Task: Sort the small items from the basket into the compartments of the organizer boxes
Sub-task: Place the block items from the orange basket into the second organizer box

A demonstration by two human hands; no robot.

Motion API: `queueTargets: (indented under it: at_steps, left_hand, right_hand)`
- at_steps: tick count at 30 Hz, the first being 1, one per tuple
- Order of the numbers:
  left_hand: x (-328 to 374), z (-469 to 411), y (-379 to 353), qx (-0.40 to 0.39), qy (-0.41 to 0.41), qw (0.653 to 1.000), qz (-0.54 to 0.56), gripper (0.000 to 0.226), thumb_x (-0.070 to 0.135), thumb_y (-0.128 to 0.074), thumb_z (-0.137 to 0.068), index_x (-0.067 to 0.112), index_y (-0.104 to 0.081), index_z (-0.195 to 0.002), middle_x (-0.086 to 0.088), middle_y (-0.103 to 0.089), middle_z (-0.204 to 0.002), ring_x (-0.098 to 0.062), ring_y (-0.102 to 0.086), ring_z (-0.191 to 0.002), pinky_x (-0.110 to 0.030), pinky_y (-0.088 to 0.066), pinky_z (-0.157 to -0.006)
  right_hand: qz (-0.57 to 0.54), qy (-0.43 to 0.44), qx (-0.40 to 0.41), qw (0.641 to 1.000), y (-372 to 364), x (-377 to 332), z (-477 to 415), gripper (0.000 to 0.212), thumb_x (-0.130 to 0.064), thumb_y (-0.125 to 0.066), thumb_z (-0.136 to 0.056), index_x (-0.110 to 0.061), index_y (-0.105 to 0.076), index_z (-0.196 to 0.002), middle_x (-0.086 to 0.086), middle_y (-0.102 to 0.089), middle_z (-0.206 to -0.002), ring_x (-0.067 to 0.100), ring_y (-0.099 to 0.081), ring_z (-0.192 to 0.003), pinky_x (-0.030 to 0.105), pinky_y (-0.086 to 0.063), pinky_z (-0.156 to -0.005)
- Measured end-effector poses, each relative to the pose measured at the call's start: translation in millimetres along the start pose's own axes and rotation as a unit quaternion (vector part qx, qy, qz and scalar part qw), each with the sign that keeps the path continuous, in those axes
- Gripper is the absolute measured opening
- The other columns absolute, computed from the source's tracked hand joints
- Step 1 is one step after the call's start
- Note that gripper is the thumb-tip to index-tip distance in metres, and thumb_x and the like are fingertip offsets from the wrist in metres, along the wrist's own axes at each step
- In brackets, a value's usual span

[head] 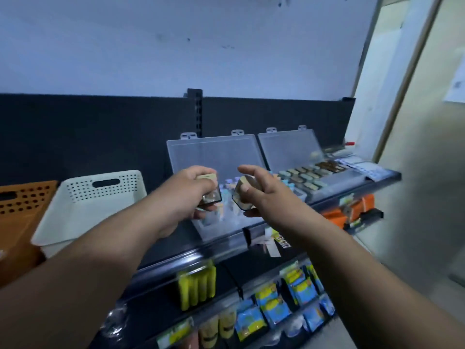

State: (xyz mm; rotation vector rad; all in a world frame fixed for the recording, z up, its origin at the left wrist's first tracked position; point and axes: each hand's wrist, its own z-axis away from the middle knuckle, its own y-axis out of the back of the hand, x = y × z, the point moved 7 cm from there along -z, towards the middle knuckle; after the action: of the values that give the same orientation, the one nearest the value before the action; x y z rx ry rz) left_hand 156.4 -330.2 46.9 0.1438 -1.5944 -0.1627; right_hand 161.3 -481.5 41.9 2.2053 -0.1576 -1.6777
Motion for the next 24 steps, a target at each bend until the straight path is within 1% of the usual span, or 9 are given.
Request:
queueTargets:
  at_steps: [4,6,8,11,14,16,19,22,24]
  left_hand:
    - [10.9,-3.9,-86.8,-0.047,0.020,0.998,0.039,0.029,0.004,-0.040,-0.090,0.016,-0.058,-0.110,-0.013,-0.063,-0.085,-0.023,-0.060,-0.067,-0.023,-0.040,-0.052]
    - [15.3,-6.0,-120.5,-0.067,0.027,0.996,0.059,0.030,0.001,-0.040,-0.092,0.013,-0.055,-0.114,-0.016,-0.063,-0.091,-0.021,-0.061,-0.067,-0.023,-0.042,-0.048]
    - [19.3,-10.2,-153.5,-0.093,0.032,0.992,0.079,0.027,0.001,-0.043,-0.095,0.012,-0.054,-0.116,-0.016,-0.063,-0.096,-0.020,-0.063,-0.071,-0.023,-0.047,-0.045]
    - [21.4,-22.5,-192.0,-0.120,0.022,0.989,0.083,0.015,0.007,-0.051,-0.096,0.010,-0.058,-0.109,-0.010,-0.067,-0.094,-0.018,-0.065,-0.072,-0.022,-0.049,-0.049]
    - [20.8,-45.4,-222.8,-0.118,-0.021,0.993,0.021,0.029,0.019,-0.065,-0.089,0.014,-0.057,-0.116,-0.005,-0.067,-0.105,-0.013,-0.065,-0.081,-0.026,-0.052,-0.063]
    - [26.9,-60.1,-237.6,-0.103,-0.068,0.992,-0.039,0.039,0.024,-0.071,-0.084,0.020,-0.055,-0.119,0.000,-0.064,-0.110,-0.008,-0.061,-0.089,-0.021,-0.046,-0.070]
    - [35.9,-90.9,-260.5,-0.103,-0.099,0.988,-0.053,0.050,0.019,-0.074,-0.081,0.025,-0.054,-0.126,0.005,-0.061,-0.112,-0.003,-0.058,-0.093,-0.015,-0.042,-0.072]
    - [41.6,-123.5,-278.7,-0.104,-0.103,0.987,-0.067,0.047,0.017,-0.076,-0.078,0.028,-0.056,-0.120,0.007,-0.062,-0.108,-0.008,-0.058,-0.093,-0.024,-0.046,-0.077]
    - [45.0,-144.6,-290.8,-0.101,-0.104,0.986,-0.082,0.047,0.016,-0.077,-0.077,0.029,-0.055,-0.116,0.008,-0.060,-0.106,-0.009,-0.058,-0.092,-0.029,-0.048,-0.079]
  right_hand:
    - [-0.022,-0.037,0.014,0.999,69.5,29.8,28.6,0.035,-0.014,-0.049,-0.099,-0.027,-0.048,-0.132,-0.001,-0.057,-0.119,0.012,-0.056,-0.095,0.033,-0.053,-0.085]
    - [-0.060,-0.062,0.024,0.996,100.2,44.1,36.9,0.042,-0.004,-0.047,-0.097,-0.026,-0.047,-0.133,-0.003,-0.058,-0.107,0.016,-0.057,-0.093,0.041,-0.052,-0.092]
    - [-0.096,-0.085,0.033,0.991,128.1,58.5,43.8,0.046,0.001,-0.044,-0.097,-0.029,-0.048,-0.132,-0.002,-0.058,-0.105,0.021,-0.059,-0.095,0.046,-0.051,-0.096]
    - [-0.116,-0.090,0.063,0.987,161.5,80.9,48.5,0.044,0.001,-0.043,-0.098,-0.030,-0.048,-0.129,-0.004,-0.060,-0.106,0.015,-0.062,-0.093,0.031,-0.058,-0.082]
    - [-0.102,-0.101,0.102,0.984,189.8,107.5,44.7,0.040,0.000,-0.045,-0.098,-0.024,-0.048,-0.130,0.000,-0.061,-0.114,0.015,-0.062,-0.096,0.029,-0.057,-0.079]
    - [-0.072,-0.102,0.122,0.985,206.4,120.6,37.5,0.042,-0.006,-0.050,-0.097,-0.025,-0.047,-0.134,-0.001,-0.061,-0.118,0.015,-0.062,-0.102,0.035,-0.055,-0.088]
    - [0.002,-0.102,0.164,0.981,239.4,136.5,18.6,0.049,-0.012,-0.059,-0.094,-0.028,-0.045,-0.138,-0.009,-0.057,-0.121,0.012,-0.059,-0.110,0.041,-0.049,-0.100]
    - [0.040,-0.094,0.186,0.977,268.4,147.4,-2.5,0.049,-0.012,-0.064,-0.090,-0.029,-0.049,-0.133,-0.007,-0.058,-0.125,0.012,-0.056,-0.116,0.043,-0.045,-0.104]
    - [0.055,-0.087,0.198,0.975,288.6,153.8,-18.1,0.046,-0.011,-0.065,-0.089,-0.031,-0.052,-0.128,-0.007,-0.059,-0.121,0.011,-0.057,-0.113,0.040,-0.046,-0.102]
